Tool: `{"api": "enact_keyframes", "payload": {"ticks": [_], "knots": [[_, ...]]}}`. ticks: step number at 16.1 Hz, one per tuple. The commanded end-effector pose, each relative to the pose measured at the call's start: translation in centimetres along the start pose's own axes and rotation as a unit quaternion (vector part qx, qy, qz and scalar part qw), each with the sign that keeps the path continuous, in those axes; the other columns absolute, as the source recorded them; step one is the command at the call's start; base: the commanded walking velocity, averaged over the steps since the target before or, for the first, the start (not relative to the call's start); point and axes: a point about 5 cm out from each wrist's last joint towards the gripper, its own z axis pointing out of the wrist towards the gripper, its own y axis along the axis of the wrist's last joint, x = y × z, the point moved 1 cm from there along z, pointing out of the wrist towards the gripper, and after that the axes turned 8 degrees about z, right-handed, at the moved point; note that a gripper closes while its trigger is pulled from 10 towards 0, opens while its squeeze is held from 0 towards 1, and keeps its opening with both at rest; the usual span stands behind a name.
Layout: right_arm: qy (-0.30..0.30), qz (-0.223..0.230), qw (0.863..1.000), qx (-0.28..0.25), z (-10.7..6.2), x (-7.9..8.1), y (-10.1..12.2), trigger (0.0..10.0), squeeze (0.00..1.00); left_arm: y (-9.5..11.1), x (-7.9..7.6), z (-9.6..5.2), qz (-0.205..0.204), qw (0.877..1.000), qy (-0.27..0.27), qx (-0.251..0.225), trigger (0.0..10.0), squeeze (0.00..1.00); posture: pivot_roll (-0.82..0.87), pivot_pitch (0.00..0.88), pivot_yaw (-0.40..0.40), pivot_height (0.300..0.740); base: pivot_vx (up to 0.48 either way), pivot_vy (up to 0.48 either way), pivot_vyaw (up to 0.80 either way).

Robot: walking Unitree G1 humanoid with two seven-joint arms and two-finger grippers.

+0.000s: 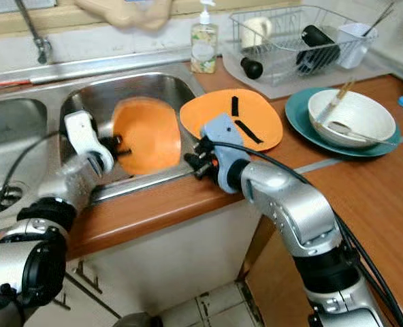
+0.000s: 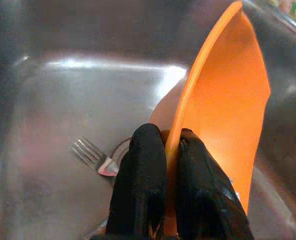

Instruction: Kitchen organization

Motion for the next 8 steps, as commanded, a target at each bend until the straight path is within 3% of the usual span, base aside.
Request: {"api": "enact_keyframes", "payload": {"ticks": [1,5,6,8], "knots": [[0.001,-0.006,1.0,0.009,0.0,0.06,-0.11,10.0,0.0,0.67,-0.65,0.26,0.013,1.0,-0.012,-0.008,0.0,0.0,-0.07,0.0,0.081,0.74,0.0,0.0,0.0],[-0.003,-0.01,1.0,0.014,-0.09,0.02,-0.33,10.0,0.0,0.28,-1.28,0.46,0.029,0.999,-0.02,0.001,0.0,0.0,-0.08,0.0,0.084,0.74,0.0,0.0,0.0],[-0.004,-0.011,1.0,0.014,-0.11,0.0,-0.37,10.0,0.0,0.18,-1.44,0.5,0.036,0.999,-0.024,0.006,2.3,0.0,-0.08,0.0,0.085,0.74,0.0,0.0,0.0],[-0.004,-0.011,1.0,0.014,-0.11,0.0,-0.37,10.0,0.0,0.18,-1.44,0.5,0.036,0.999,-0.024,0.006,2.3,0.0,-0.08,0.0,0.085,0.74,0.0,0.0,0.0]]}}
